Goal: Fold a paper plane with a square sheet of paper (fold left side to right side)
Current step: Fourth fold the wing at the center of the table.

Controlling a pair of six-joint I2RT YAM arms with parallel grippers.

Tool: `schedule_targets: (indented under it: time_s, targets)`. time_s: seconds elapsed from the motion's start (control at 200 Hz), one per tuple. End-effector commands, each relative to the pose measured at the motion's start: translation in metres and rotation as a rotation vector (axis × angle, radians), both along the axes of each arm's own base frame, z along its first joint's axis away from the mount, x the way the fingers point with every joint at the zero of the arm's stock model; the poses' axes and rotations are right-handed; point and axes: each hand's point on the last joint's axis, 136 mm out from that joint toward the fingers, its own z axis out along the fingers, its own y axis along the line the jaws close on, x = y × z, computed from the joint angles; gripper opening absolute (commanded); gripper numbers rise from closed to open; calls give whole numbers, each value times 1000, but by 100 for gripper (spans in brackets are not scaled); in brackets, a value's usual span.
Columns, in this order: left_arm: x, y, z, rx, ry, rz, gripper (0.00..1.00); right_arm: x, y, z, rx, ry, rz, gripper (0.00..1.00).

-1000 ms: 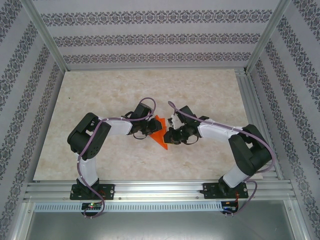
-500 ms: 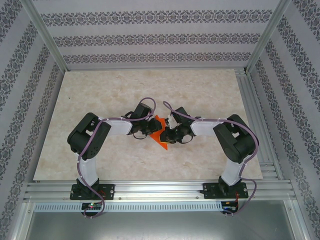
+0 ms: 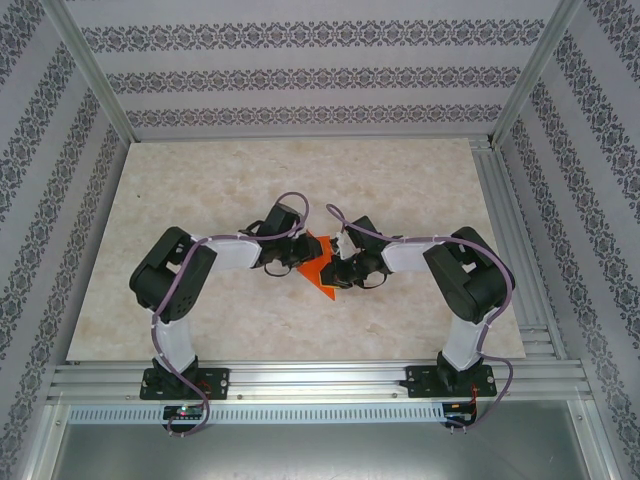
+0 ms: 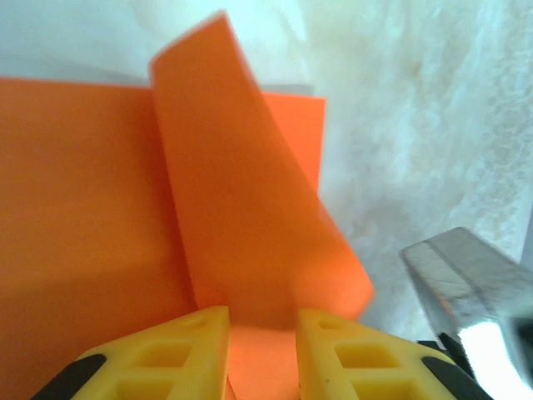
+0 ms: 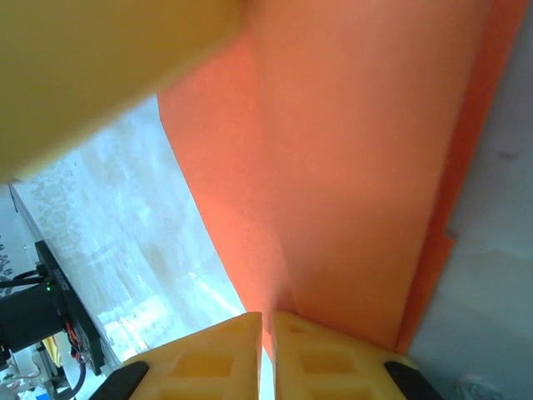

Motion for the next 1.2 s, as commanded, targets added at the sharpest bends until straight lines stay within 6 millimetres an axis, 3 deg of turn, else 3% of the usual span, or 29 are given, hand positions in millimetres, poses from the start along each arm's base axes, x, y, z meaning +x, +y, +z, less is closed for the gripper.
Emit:
schedule_targets:
  time_s: [0.0, 0.2, 0.575, 0.884, 1.194]
  targets:
    - [10, 6, 39, -21, -96, 2, 30, -20, -27, -32, -131, 62, -11, 12]
    - [3, -6, 41, -115, -80, 2, 25, -19, -29, -31, -142, 53, -9, 10]
    - [-11, -38, 7, -154, -3, -28, 23, -20, -31, -33, -166, 53, -4, 10]
    - [-8, -25, -26, -31, 5, -3, 23, -21, -33, -34, -196, 56, 2, 10]
    - [15, 3, -34, 143, -52, 24, 24, -27, -40, -39, -239, 69, 8, 10]
